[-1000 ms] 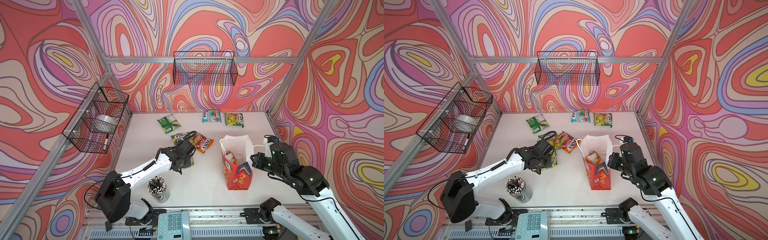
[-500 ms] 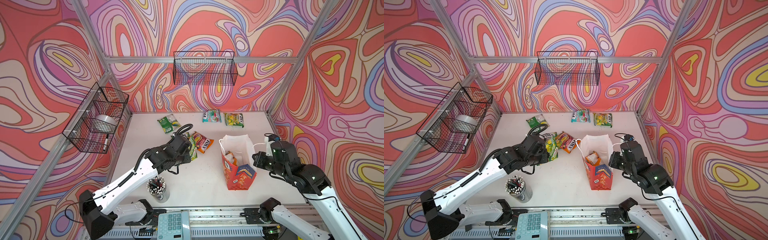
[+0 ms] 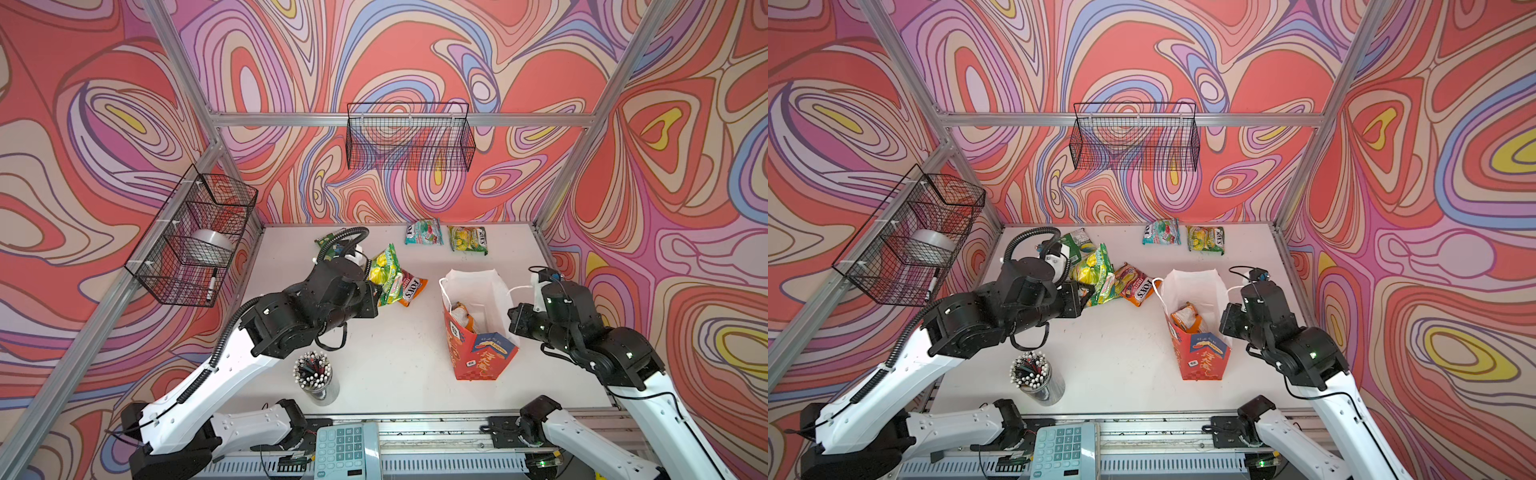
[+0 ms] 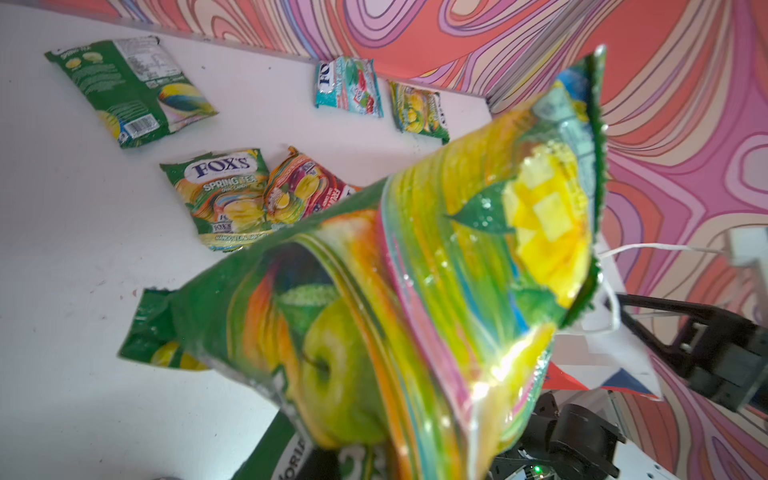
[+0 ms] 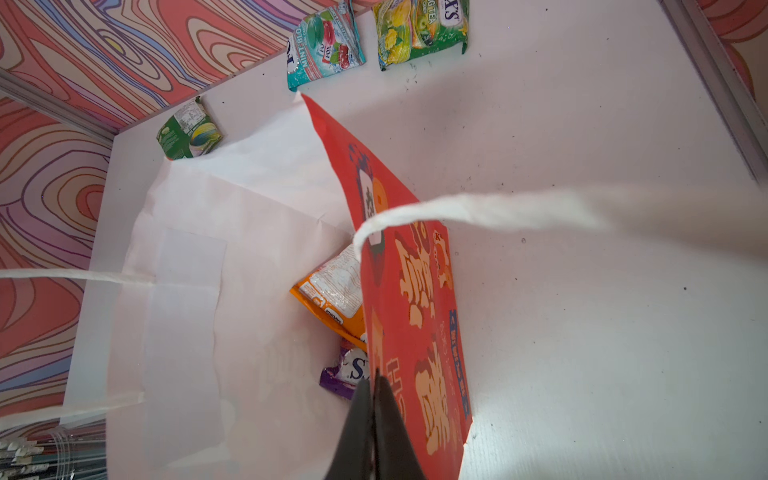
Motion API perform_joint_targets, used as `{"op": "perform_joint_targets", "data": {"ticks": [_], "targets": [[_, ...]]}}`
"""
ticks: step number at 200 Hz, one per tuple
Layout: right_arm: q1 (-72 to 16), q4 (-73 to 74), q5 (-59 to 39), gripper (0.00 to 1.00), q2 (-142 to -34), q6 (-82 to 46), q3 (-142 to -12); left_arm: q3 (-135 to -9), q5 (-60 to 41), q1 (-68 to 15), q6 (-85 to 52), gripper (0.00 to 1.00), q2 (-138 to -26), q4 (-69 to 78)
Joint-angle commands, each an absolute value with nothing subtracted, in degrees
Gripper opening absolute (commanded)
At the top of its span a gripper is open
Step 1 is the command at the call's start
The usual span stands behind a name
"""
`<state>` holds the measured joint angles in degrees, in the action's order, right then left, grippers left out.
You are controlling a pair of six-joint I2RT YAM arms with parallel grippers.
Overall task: Place the snacks into the paper bag
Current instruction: 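Carry the green packet over the bag and release it inside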
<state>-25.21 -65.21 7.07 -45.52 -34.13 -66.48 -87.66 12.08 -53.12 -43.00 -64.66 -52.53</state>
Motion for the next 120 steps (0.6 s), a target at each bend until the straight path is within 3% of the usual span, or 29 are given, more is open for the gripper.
{"op": "perform_joint_targets", "data": {"ticks": [1,79,120], "targets": [[-25.4,-65.2,7.4,0.00,-45.4,-33.7,-68.2,-92.8,14.1,-56.2,-40.4,0.23,-67.4,-52.5],[-25.4,-67.0,8.0,0.00,-46.0,-33.3,-68.9,-108.2,13.1,-67.3,-34.9,0.24,-81.3,-50.4],[-25.4,-67.3,7.8,0.00,-45.3,-33.9,-69.2,-107.9,8.2,-69.0,-31.8,0.25,-82.0,-49.1]]}}
